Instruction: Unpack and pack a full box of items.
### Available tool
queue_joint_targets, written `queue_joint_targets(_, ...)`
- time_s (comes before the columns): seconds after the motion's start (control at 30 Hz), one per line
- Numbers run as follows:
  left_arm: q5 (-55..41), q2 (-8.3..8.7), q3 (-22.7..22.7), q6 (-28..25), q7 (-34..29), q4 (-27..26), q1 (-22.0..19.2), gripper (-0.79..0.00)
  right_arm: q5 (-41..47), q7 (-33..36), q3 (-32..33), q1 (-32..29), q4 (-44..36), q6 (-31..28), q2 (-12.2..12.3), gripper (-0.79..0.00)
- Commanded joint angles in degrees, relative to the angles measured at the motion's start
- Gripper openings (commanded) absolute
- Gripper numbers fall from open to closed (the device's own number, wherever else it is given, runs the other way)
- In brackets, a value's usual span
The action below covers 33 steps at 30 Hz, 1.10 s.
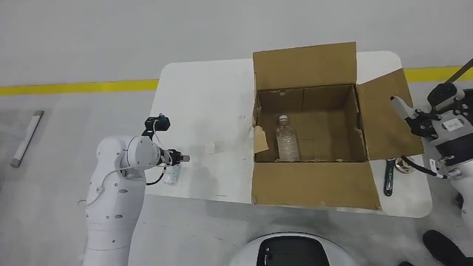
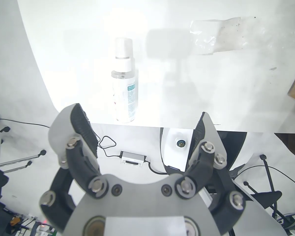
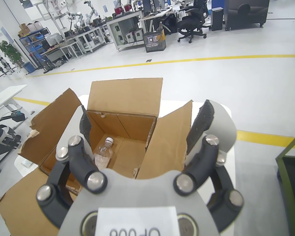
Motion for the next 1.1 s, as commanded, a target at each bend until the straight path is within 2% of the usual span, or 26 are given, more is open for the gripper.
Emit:
queue_joint_targets(0.0, 0.0, 0.0, 0.0, 0.0, 0.0, 0.0, 0.0, 0.0, -0.16, 0.11, -0.3, 0.2, -0.06, 0.12, 0.0, 0.0)
queue_joint_targets(0.23, 0.0, 0.0, 0.0, 0.0, 0.0, 0.0, 0.0, 0.0, -1.02, 0.28, -1.09, 0.7, -0.58, 0.08, 0.03, 0.0)
queue_joint_targets(0.3, 0.1, 0.04, 0.04, -0.39, 1.69, 0.33, 0.71, 0.0, -1.18, 0.29, -0.95, 0.89, -0.52, 0.03, 0.06, 0.0)
queue_joint_targets(0.47, -4.02, 0.36, -2.4, -0.52, 0.76, 3.54, -0.87, 0.0, -1.02, 0.34, -0.58, 0.89, -0.42, 0.13, 0.07, 0.0)
queue_joint_targets(0.57, -7.39, 0.5, -2.91, -0.91, 0.0, 7.18, -2.32, 0.0, -1.09, 0.19, -0.45, 0.62, -0.3, 0.06, 0.07, 0.0)
queue_joint_targets(0.73, -4.56, 0.65, -0.2, -2.05, 0.38, 12.54, -4.91, 0.0, -0.87, 0.05, -0.17, 0.49, -0.38, 0.04, 0.07, 0.0)
queue_joint_targets(0.8, -2.1, 0.67, 1.71, -4.11, 0.33, 13.92, -5.56, 0.0, -0.85, 0.06, -0.14, 0.47, -0.4, 0.04, 0.07, 0.0)
queue_joint_targets(1.07, -3.34, 0.32, 3.47, -2.37, 1.97, 19.97, -7.92, 0.0, -0.16, 0.01, 0.02, 0.13, -0.35, -0.08, 0.06, 0.0)
